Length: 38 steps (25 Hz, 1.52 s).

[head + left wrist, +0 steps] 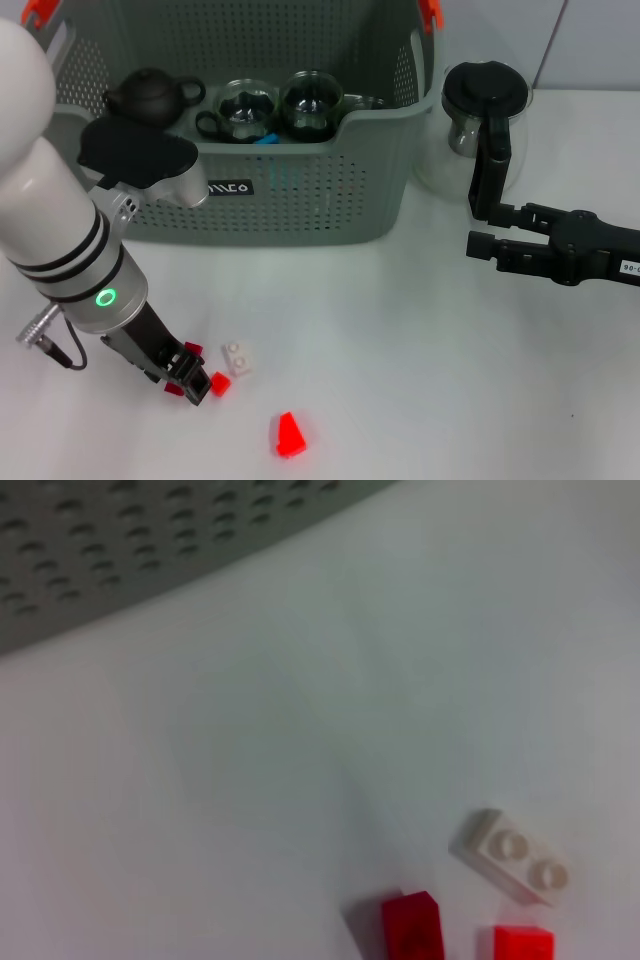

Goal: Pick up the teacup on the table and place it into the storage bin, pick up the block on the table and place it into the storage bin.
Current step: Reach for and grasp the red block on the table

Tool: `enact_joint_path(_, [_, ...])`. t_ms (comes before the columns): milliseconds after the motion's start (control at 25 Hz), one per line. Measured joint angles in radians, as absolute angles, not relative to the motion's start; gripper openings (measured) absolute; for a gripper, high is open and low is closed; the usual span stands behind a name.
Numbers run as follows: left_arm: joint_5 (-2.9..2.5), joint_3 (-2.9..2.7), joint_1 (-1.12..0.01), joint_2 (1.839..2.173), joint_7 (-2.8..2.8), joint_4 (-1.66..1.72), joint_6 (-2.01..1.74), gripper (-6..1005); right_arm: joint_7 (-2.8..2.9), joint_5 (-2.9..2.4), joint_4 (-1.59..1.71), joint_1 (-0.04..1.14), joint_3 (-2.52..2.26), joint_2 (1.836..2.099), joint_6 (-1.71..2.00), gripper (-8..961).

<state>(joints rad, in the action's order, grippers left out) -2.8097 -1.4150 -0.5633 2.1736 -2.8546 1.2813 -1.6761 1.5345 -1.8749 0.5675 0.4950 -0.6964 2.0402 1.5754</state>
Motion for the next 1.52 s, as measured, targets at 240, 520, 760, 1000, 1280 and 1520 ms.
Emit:
enact_joint_path(240, [-2.817,-1.414,-0.572,2.173,-2.872,1.239,-1.643,566,1.534,-1.876,0.567,0.494,-0.696,2.04,1.575,885])
enact_joint_path(520, [-2.819,-1.422,-0.577,2.172,-2.876,1.23,-1.631,564,1.534,-1.876,0.567,0.49,-0.696,2.04,1.575,885])
enact_joint_path(760, [-2.819,-1.415,-0.574,2.17,-2.877,1.24,-1.637,508,1.534,-1.876,0.566,0.487,-0.696,2.04,1.575,884])
enact_joint_path(1000, [-2.821,-1.414,-0.577,2.17,-2.877,1.231,-1.638,279,1.534,-1.876,0.566,0.488,-0.696,2.04,1.575,884])
enact_joint_path(1280, [-2.828,-1.414,-0.578,2.17,-2.878,1.242,-1.644,178,1.534,-1.876,0.562,0.487,-0.696,2.04,1.575,884])
enact_joint_path(1520, [-2.822,-1.407,-0.553,2.169,-2.864,1.344,-1.675,179,1.534,-1.876,0.558,0.486,-0.696,2.039,1.575,885])
